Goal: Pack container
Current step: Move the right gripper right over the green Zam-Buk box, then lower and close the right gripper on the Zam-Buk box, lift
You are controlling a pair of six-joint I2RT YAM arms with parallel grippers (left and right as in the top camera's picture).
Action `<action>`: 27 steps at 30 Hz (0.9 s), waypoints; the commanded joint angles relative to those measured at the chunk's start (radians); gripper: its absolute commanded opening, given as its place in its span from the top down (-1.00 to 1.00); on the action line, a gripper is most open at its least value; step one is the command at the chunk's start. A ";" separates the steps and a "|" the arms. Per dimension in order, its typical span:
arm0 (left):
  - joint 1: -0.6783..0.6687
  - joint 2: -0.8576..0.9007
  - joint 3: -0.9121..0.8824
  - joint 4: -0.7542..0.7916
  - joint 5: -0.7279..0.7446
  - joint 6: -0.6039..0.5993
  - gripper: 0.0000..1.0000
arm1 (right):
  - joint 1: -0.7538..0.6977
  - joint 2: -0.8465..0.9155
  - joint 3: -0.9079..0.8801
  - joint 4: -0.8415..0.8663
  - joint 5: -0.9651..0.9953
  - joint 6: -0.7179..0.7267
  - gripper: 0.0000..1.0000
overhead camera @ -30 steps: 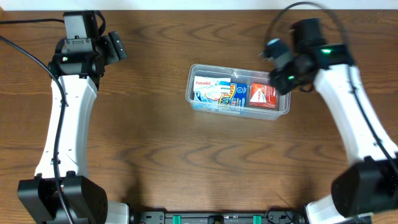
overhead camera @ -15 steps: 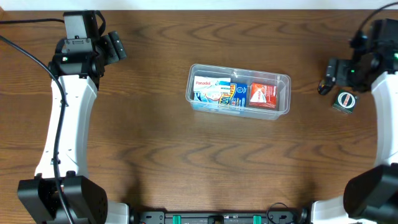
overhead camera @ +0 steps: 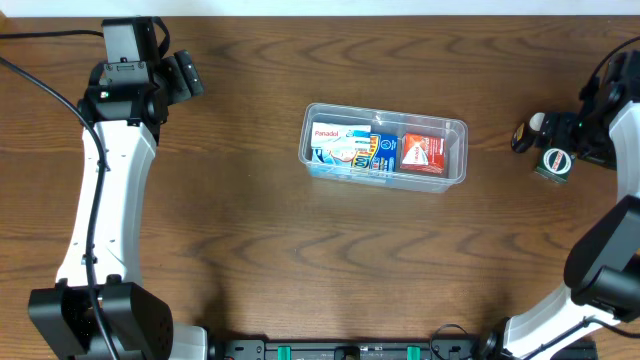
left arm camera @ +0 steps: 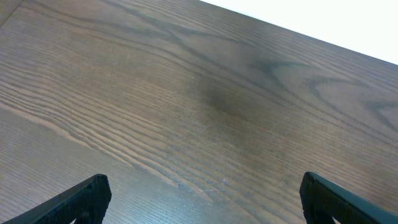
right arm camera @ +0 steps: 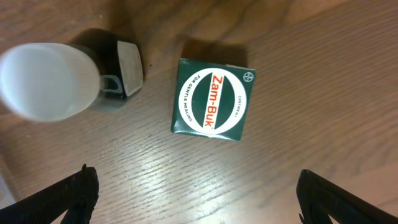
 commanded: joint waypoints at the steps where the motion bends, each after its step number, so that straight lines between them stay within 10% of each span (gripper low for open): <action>1: 0.003 -0.015 0.018 -0.003 -0.002 -0.016 -0.96 | -0.005 0.028 -0.006 0.017 0.004 0.016 -0.99; 27: 0.003 -0.015 0.018 -0.003 -0.002 -0.016 -0.96 | -0.031 0.097 -0.223 0.325 0.002 -0.011 -0.99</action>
